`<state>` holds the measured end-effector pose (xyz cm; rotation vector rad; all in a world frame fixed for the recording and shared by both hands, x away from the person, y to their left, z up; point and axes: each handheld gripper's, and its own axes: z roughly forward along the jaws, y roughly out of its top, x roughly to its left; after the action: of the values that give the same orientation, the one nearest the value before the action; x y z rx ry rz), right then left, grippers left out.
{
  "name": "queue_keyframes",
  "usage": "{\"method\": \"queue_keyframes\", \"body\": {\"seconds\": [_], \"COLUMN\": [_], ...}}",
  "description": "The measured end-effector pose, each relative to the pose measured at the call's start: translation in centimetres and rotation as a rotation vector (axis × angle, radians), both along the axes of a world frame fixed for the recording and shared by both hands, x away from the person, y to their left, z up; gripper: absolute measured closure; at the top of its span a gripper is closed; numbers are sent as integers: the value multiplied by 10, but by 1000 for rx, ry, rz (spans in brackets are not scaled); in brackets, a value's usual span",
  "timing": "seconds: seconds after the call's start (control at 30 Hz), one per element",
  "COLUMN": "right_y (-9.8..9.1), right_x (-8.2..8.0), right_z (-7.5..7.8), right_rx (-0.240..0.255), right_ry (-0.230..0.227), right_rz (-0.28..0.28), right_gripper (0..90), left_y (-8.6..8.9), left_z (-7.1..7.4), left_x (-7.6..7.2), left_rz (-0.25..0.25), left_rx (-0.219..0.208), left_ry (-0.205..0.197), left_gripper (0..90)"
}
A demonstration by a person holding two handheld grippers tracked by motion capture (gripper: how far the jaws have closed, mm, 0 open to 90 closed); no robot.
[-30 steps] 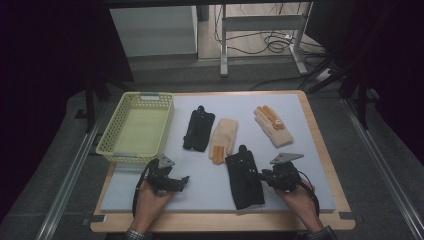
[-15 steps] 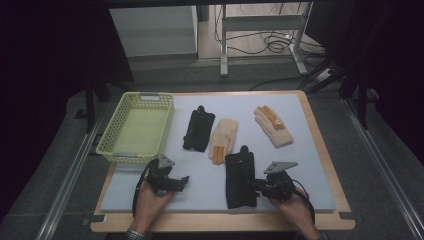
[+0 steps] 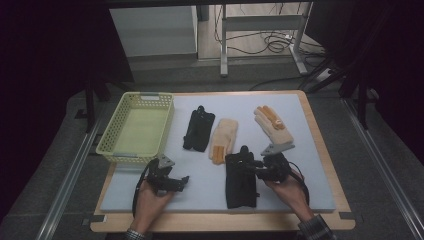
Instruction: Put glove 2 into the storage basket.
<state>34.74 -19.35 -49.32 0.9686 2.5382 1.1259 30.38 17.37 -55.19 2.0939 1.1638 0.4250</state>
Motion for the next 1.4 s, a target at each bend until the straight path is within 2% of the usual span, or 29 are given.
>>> {"method": "queue_keyframes", "body": {"seconds": [0.13,0.27,0.43,0.53,0.73,0.97,1.1,1.13,1.2,1.23,1.33,1.4], "right_y": [23,51,84,101,123,145,155,157,162,164,166,167], "right_x": [29,53,81,98,123,147,158,160,161,161,158,157], "right_z": [4,5,5,5,-1,-15,-23,-25,-30,-32,-32,-31], "right_rx": [19,15,21,-5,-28,-57,-84,-94,-136,-152,-170,-179], "right_ry": [-2,-18,-21,-42,-49,-58,-52,-48,-43,-58,-66,-66], "right_rz": [29,58,60,62,53,38,25,22,14,8,-11,-12], "right_gripper": [659,659,680,701,702,601,585,599,693,737,843,869], "left_y": [0,0,0,0,0,0,0,0,0,0,0,0], "left_z": [0,0,0,0,0,0,0,0,0,0,0,0], "left_x": [0,0,0,0,0,0,0,0,0,0,0,0], "left_rz": [0,0,-1,-1,-1,-1,-1,-1,-1,-1,-1,-1], "left_rx": [0,0,0,1,0,-2,-3,-2,-3,-3,-2,-2], "left_ry": [0,0,0,0,0,0,1,1,1,1,0,0], "left_gripper": [62,62,62,62,63,62,62,62,62,62,62,62]}}
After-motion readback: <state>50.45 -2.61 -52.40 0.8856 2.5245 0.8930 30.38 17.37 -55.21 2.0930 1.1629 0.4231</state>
